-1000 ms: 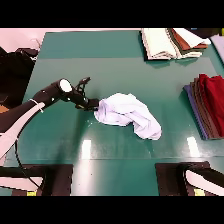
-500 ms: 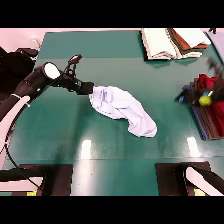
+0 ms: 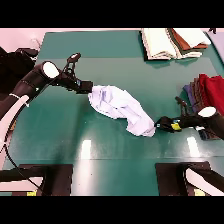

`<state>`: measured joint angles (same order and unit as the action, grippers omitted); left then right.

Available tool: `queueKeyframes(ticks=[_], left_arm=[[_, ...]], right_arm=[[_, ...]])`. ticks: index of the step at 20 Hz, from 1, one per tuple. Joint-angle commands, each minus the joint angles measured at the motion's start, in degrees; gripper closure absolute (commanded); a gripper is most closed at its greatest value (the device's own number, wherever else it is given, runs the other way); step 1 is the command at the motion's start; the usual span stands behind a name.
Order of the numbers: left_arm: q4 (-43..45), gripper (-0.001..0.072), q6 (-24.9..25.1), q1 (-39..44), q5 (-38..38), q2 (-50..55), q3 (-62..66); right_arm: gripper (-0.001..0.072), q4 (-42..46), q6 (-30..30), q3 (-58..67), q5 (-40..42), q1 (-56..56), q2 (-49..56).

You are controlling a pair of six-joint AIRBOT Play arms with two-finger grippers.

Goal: Fold the shirts.

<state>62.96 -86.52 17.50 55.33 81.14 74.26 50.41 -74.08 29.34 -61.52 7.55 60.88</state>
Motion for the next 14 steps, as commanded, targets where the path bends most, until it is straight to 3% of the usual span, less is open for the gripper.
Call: queueKeyframes(ticks=[1,3,4,7,14], left_arm=[[0.1,0.0678,0.0,0.0,0.9,0.0,0.1],[1.0,0.0679,0.0,0.0,0.9,-0.2,0.1],[1.6,0.0679,0.0,-0.1,0.9,-0.8,0.2],[4.5,0.0679,0.0,-2.5,1.4,-6.5,2.8],[10.6,0.0679,0.0,-8.9,4.4,-28.0,19.6]], right_arm=[[0.0302,-0.9,0.0,3.1,2.6,-5.6,6.3],[0.0586,-0.7,1.2,6.9,2.6,-8.4,9.2],[0.0692,-0.5,1.6,9.0,2.4,-9.3,9.8],[0.0692,2.7,1.6,16.7,-0.3,-8.0,6.4],[0.0693,5.1,1.6,41.3,-7.0,5.1,-15.2]])
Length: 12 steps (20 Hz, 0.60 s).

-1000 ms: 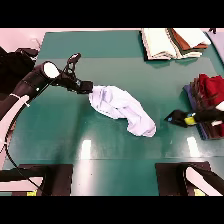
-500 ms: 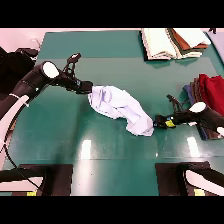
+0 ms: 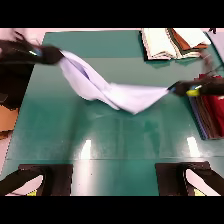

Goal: Fold the shirts.

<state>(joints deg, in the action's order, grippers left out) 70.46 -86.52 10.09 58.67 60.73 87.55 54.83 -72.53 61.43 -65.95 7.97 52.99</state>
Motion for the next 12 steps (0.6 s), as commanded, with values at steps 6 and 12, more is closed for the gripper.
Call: queueKeyframes(ticks=[6,12], left_arm=[[3.1,0.0680,0.0,-1.4,2.4,-16.7,18.9],[3.1,0.0679,0.0,-1.4,13.9,-12.5,15.3]], right_arm=[[0.0693,0.6,-0.8,23.5,-7.2,14.3,-15.6],[0.0694,0.7,-4.2,27.6,-13.7,14.3,-9.4]])
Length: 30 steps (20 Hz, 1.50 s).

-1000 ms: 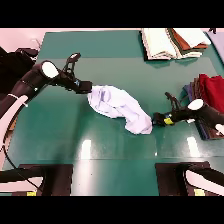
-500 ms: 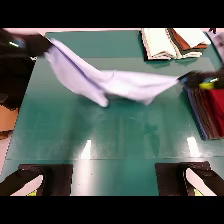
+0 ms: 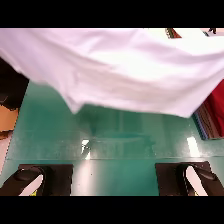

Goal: Fold the shirts.

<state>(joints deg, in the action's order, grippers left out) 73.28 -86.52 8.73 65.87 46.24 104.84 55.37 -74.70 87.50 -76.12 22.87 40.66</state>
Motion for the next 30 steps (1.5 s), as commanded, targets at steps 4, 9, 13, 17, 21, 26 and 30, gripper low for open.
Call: queueKeyframes(ticks=[4,9,13,17,21,26,30], left_arm=[[0.2,0.0679,1.6,-0.1,9.9,9.6,-18.7],[2.2,0.0678,4.6,-0.1,-5.3,22.9,-35.1],[6.5,0.0421,1.2,-0.1,-12.2,30.6,-31.5],[10.3,0.0158,1.0,-3.8,-1.0,29.8,-26.4],[4.0,0.0158,1.1,-14.6,6.3,26.9,-32.1],[-4.6,0.0158,3.8,-23.3,4.6,23.4,-49.1],[-9.6,0.0158,4.7,-23.7,-2.9,23.4,-59.9]], right_arm=[[0.0694,2.1,-5.7,-8.2,-4.4,-10.0,13.6],[0.0693,13.4,-8.9,-16.5,3.4,-18.2,31.5],[0.0342,12.9,-9.0,-6.9,6.0,-17.5,40.8],[0.0230,10.2,-8.3,-0.1,-1.7,-14.6,41.2],[0.0269,10.1,-5.4,-6.5,-2.9,-13.5,33.8],[0.0273,10.1,-5.2,-17.7,3.4,-15.7,25.4],[0.0273,10.1,-5.2,-21.2,4.3,-18.9,24.0]])
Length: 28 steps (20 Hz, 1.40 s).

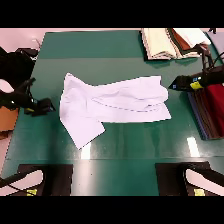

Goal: Fold the shirts.

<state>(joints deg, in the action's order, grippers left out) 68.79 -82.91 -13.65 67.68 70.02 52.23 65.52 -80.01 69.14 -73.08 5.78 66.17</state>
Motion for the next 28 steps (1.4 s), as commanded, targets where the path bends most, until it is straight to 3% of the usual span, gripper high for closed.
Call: queueKeyframes(ticks=[1,3,8,9,10,12,17,19,22,25,28], left_arm=[[-7.4,0.0158,2.0,-1.2,-6.8,-0.4,-8.8],[-12.9,0.0159,5.6,-0.9,-9.2,-0.3,-10.6],[-13.6,0.0160,4.7,5.0,-14.3,-0.1,-10.7],[-13.6,0.0226,3.7,6.4,-14.8,-0.2,-10.7],[-13.6,0.0399,3.6,7.5,-15.1,-0.2,-10.4],[-13.6,0.0672,3.4,8.0,-14.8,-0.3,-8.7],[-12.2,0.0679,4.2,7.9,-9.1,-0.4,-0.3],[-12.2,0.0679,4.3,7.9,-8.9,-0.4,1.2],[-12.3,0.0679,4.3,7.9,-9.1,-0.4,1.3],[-12.3,0.0679,4.3,7.9,-9.2,-0.4,1.3],[-12.5,0.0679,4.2,7.9,-9.4,-0.4,1.3]], right_arm=[[0.0273,-0.2,0.1,-2.8,1.2,-2.3,-1.5],[0.0273,-1.9,0.1,-2.8,1.7,-3.0,-1.5],[0.0273,-3.2,0.1,-2.8,2.2,-3.0,-1.5],[0.0273,-3.2,0.1,-2.8,2.2,-3.0,-1.5],[0.0273,-3.0,0.1,-2.8,2.1,-3.0,-1.5],[0.0273,-2.8,0.6,-2.8,0.5,-1.8,-1.5],[0.0266,-2.4,0.6,-12.2,-3.7,10.2,-1.7],[0.0109,-2.8,0.7,-19.4,-2.6,16.5,-1.3],[0.0193,-7.9,4.2,-27.8,0.6,22.8,1.8],[0.0210,-16.7,8.7,-31.6,5.3,22.6,5.4],[0.0213,-20.0,9.7,-30.0,8.1,17.5,8.9]])
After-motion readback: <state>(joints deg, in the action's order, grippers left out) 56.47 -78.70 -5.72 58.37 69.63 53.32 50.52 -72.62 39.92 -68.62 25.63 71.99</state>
